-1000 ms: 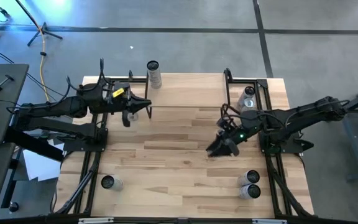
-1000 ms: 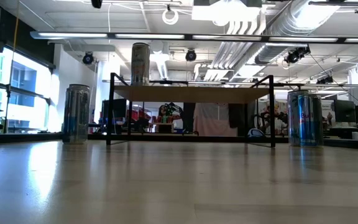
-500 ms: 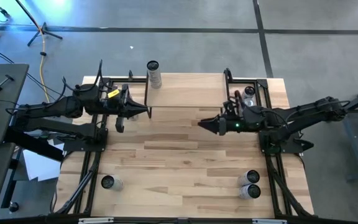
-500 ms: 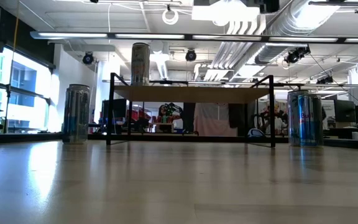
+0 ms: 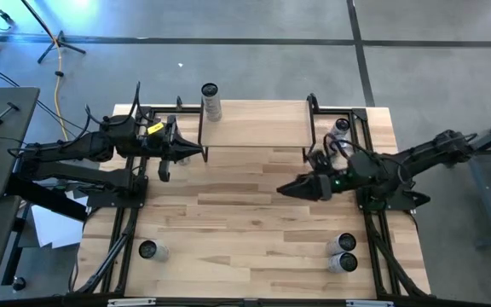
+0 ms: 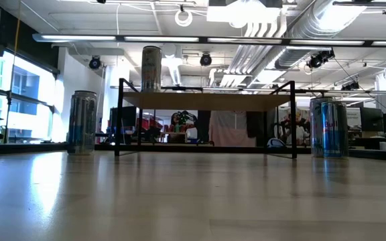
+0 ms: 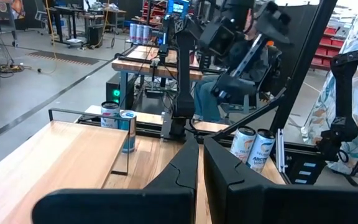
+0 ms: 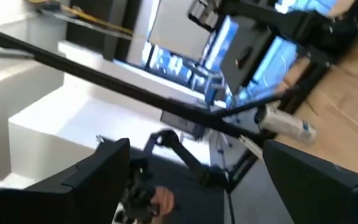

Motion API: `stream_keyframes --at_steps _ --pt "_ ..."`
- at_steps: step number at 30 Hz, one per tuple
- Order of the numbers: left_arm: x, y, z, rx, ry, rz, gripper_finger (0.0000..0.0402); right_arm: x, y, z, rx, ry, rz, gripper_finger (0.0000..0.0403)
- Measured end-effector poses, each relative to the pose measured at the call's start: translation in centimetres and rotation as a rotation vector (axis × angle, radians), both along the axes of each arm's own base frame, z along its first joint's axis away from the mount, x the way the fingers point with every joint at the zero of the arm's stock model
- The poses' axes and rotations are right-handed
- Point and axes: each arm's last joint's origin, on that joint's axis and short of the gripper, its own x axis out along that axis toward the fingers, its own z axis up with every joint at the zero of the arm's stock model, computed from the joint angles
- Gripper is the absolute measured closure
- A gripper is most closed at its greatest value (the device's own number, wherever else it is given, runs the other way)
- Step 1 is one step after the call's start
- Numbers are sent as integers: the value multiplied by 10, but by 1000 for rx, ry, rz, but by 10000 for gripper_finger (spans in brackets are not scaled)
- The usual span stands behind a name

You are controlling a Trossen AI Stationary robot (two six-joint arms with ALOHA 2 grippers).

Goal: Place canned beverage on shelf
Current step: Put the bottom right black soda can on the shelf

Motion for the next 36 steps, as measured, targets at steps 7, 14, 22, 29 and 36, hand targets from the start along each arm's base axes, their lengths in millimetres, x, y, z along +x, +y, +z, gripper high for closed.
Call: stream_keyframes --at_steps 7,14,22,29,36 --pt "0 0 0 -34 0 3 401 -11 17 39 -75 -145 31 52" --pt "0 0 0 -54 -1 4 401 -27 21 96 -396 236 -124 52" --pt "0 0 0 -54 0 4 401 -36 31 87 -323 866 -115 52" --pt "0 0 -1 -72 11 5 399 -25 74 39 -172 1250 -22 52" --pt "0 0 -4 -118 39 9 398 -31 112 -8 -20 1582 5 52"
